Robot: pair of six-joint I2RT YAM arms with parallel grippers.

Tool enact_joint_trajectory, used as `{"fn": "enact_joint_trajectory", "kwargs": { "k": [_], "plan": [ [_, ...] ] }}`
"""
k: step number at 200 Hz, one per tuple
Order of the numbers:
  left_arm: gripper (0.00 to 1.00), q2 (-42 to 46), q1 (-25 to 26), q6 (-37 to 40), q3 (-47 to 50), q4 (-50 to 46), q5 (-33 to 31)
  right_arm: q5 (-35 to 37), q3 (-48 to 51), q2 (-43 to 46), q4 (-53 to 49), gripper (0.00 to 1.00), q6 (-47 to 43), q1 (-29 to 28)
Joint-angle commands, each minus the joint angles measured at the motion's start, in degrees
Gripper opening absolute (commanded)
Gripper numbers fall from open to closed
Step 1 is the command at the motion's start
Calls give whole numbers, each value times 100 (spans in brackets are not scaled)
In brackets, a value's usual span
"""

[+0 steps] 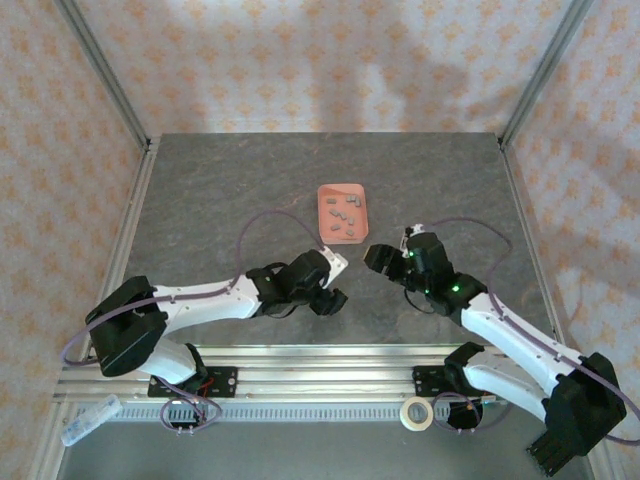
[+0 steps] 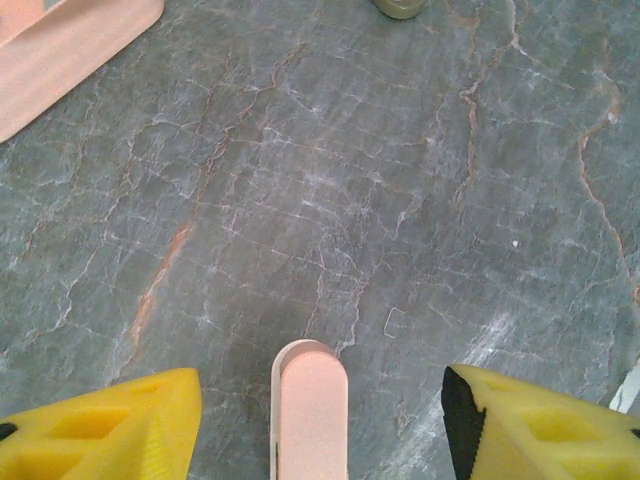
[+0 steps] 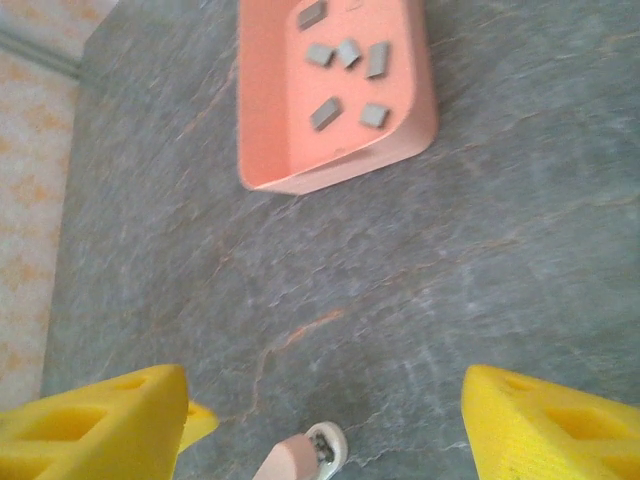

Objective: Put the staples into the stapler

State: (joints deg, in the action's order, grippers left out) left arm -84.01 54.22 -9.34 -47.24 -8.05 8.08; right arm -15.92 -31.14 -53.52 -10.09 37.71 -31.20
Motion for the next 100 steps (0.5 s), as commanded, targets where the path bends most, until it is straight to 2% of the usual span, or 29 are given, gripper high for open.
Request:
{"fn": "enact_joint_trajectory", "kwargs": {
  "k": [1,100],
  "plan": [
    [63,-300,-47,-384,-477,-1046,-115,-43,-129,89,-329,72,219,183],
    [58,-1164,-51,-428,-1268,-1713,-208,-130,-130,34,-374,72,175,226]
  ]
}}
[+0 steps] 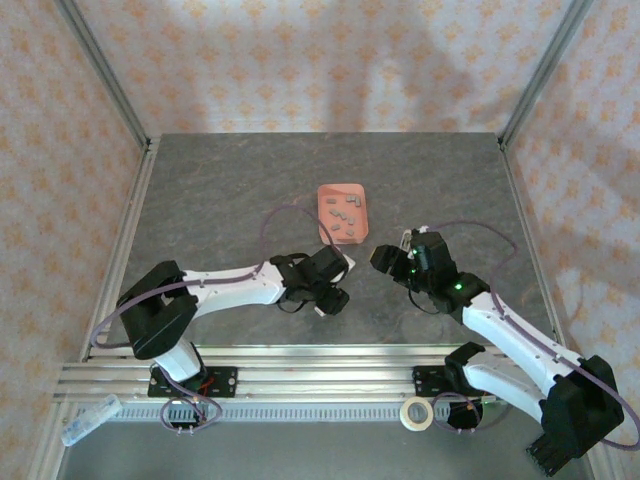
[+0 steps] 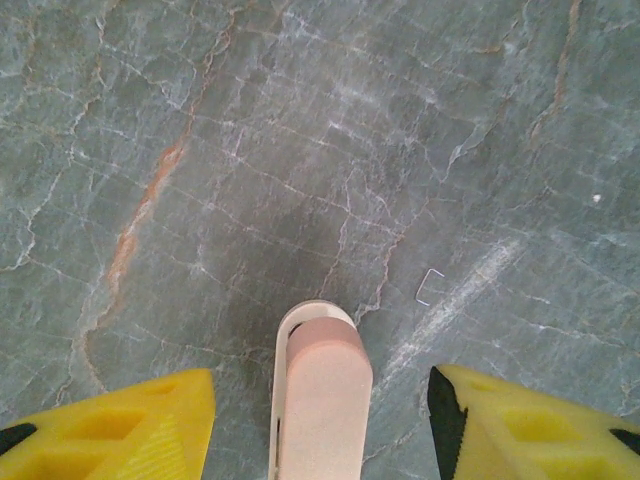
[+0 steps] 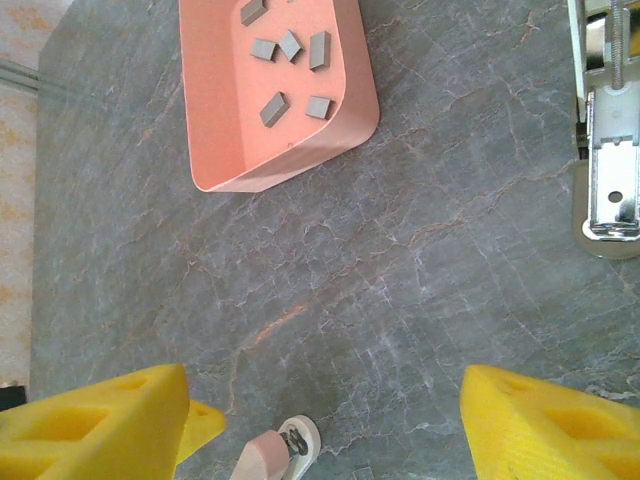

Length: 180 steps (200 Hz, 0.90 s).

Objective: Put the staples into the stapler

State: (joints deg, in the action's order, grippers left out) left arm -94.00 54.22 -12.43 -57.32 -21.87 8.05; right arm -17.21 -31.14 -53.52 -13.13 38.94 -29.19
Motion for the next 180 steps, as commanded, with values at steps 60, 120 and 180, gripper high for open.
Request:
{"fn": "enact_joint_trajectory", "kwargs": {
  "k": [60,120,180],
  "plan": [
    [49,-549,-57,-166,-519,-335,-200,-53,-117,41,-49,72,49,27],
    [42,-745,-84,-225,-618,-413,-180,-63,-120,52,-63,72,9,26],
    [19,-476,-117,-90,-558,-308,-196,-30,-112,52,-108,71,-25,23]
  ]
}}
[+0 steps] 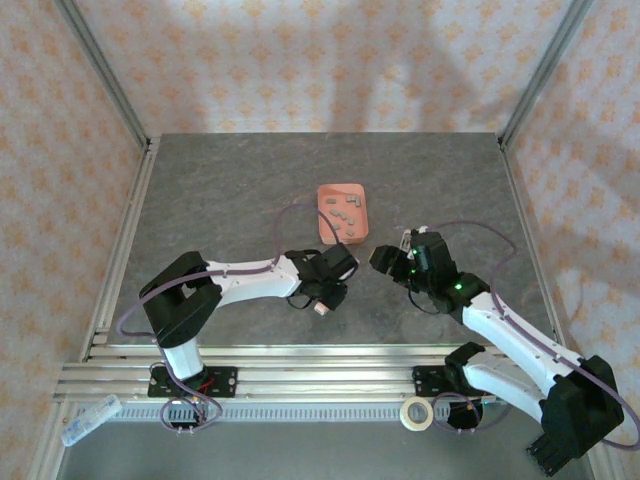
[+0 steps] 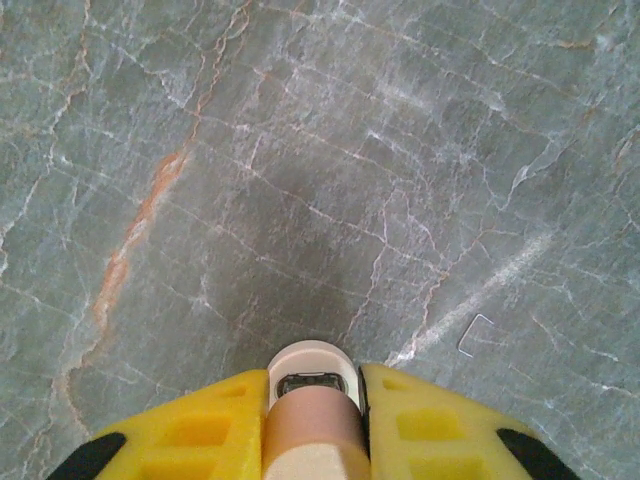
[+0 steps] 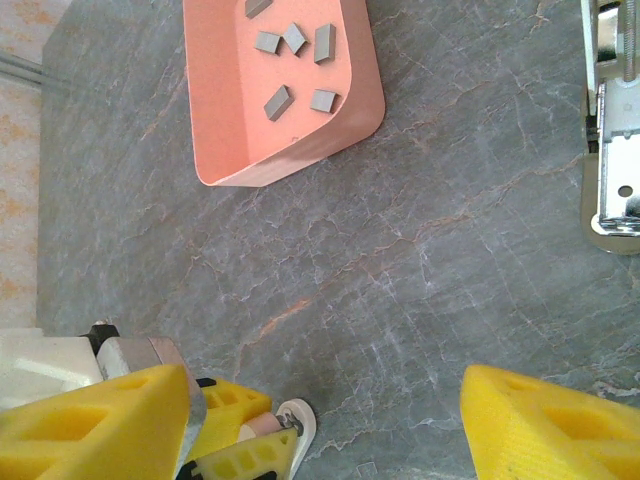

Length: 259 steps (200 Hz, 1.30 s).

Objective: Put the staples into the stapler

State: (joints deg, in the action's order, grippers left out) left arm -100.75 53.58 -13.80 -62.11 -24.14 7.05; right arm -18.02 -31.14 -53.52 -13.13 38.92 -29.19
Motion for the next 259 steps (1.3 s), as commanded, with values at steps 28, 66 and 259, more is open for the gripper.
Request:
{"fn": "enact_joint_trajectory", "kwargs": {
  "k": [28,66,259],
  "plan": [
    [13,493,-136,198,145,193,-9,62,-121,52,-137,71,-72,26],
    [7,1141,-281,467,731,902,76,28,-156,52,-172,72,-216,28],
    [1,1781,-517,2956,4701,9347,1872,-1882,-437,-288,-206,67,-1704,-207]
  ]
}}
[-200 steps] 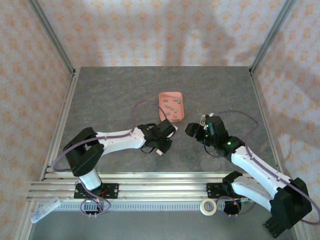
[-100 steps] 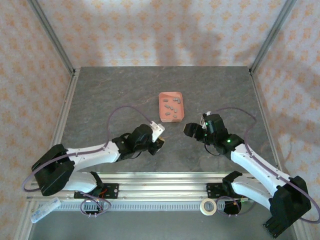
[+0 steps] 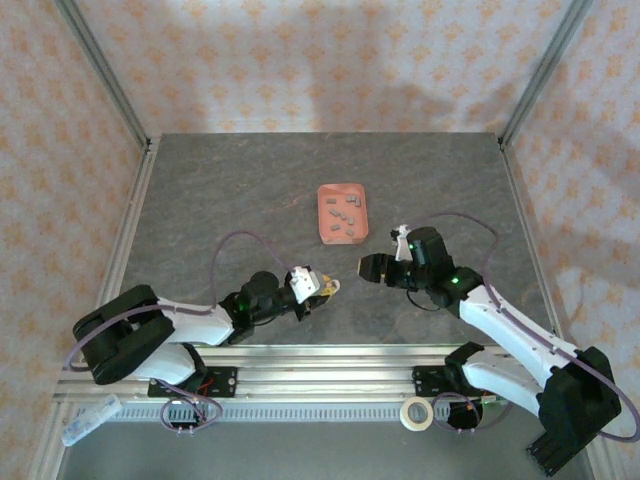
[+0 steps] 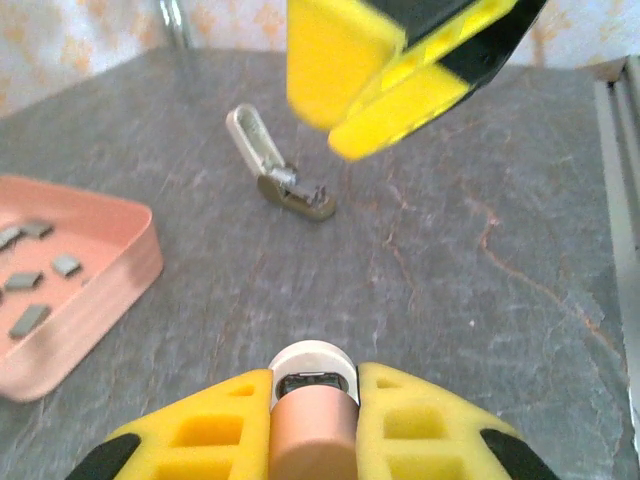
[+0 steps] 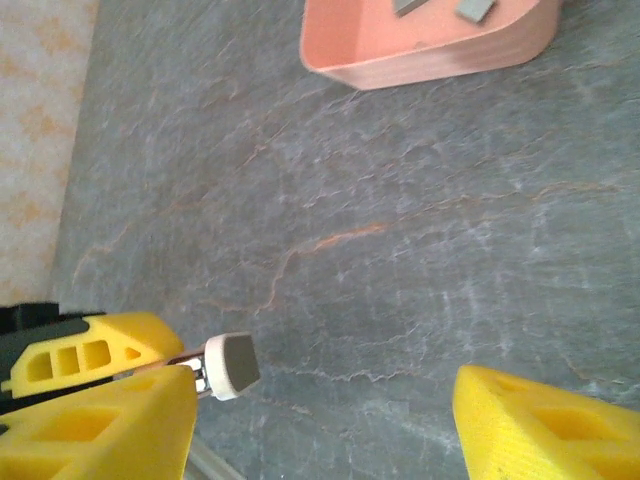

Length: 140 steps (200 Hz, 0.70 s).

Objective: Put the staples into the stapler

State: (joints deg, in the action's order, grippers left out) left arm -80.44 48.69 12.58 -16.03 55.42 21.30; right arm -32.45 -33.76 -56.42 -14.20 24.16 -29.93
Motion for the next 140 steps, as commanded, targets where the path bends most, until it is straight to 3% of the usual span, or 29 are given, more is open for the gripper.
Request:
{"fn": "enact_joint_trajectory", "kwargs": {
  "k": [1,32,106,140],
  "plan": [
    [1,-256,-27,321,93,1401,463,-452,-179,1,-104,67,-233,-143],
    [0,-328,-26,444,65,1453,781,-629,-305,-177,-154,67,-350,-331],
    [0,-4,-27,619,103,1189,726,-1299,-670,-997,-116,64,-616,-559],
    [1,71,-28,585,85,1203,726,-947,-526,-1108,-171,60,-465,-563]
  ]
}}
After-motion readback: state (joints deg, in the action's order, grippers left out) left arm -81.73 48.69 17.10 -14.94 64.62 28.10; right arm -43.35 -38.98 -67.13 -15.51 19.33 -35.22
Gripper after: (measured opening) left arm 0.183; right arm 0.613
